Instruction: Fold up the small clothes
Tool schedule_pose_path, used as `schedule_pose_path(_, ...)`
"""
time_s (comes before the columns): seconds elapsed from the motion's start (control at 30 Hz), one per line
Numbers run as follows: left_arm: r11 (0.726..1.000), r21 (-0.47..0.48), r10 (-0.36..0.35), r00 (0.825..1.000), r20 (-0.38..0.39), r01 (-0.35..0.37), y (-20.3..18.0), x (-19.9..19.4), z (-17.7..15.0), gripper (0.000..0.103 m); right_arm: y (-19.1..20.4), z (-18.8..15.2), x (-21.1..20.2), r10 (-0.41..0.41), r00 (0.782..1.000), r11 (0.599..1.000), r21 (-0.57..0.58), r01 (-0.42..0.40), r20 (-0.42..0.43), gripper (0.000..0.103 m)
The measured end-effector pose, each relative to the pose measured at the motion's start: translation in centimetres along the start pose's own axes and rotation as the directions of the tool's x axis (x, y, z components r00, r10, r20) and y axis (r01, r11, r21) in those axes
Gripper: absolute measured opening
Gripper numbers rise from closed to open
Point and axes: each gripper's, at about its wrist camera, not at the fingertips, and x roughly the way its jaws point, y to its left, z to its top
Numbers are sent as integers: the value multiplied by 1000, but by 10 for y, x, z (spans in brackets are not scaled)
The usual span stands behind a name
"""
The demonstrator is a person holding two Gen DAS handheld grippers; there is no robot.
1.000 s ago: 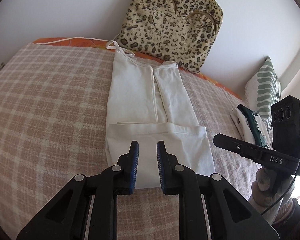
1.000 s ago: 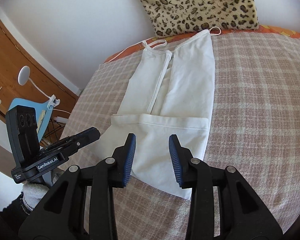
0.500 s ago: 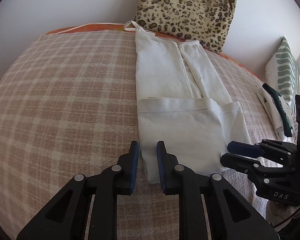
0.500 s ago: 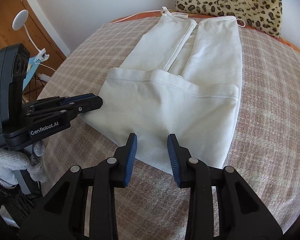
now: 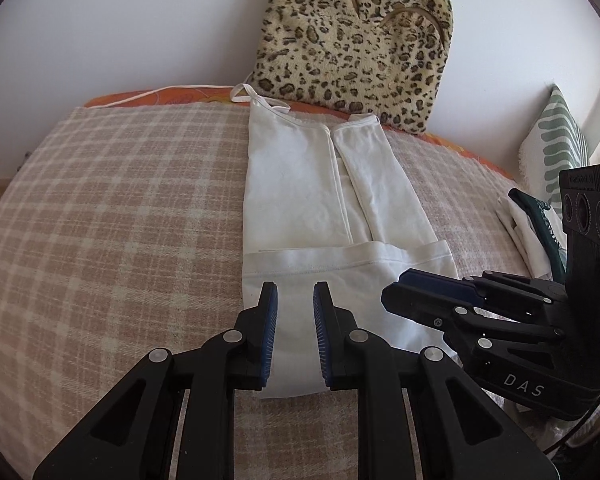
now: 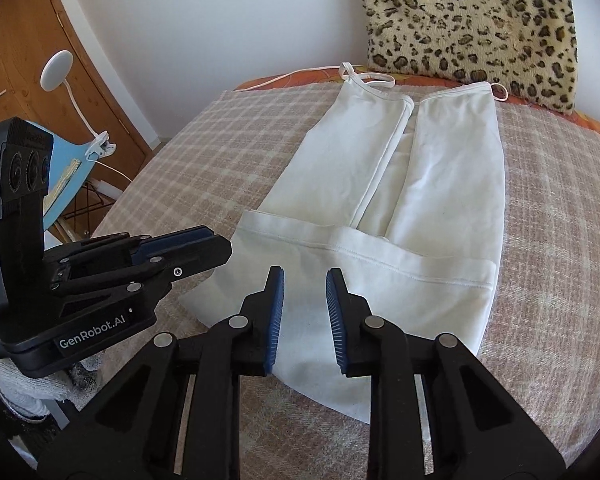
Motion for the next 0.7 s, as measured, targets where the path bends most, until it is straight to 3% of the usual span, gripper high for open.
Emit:
schedule_pose_path(0.2, 999, 20, 24, 999, 28, -25, -1, -4, 4, 17, -14, 3, 21, 16, 999, 999, 51, -14, -42, 24)
schedule_pose_path(0.47, 999, 23, 33, 999, 36, -34, 0, -5, 9, 18, -14, 4, 31, -41, 997, 999, 28, 43, -69, 20)
schedule_pose_path(0.7, 998, 20, 53, 997, 53, -55, 2, -10, 8, 47, -18, 6, 22, -42, 997, 997, 68, 46, -64, 21)
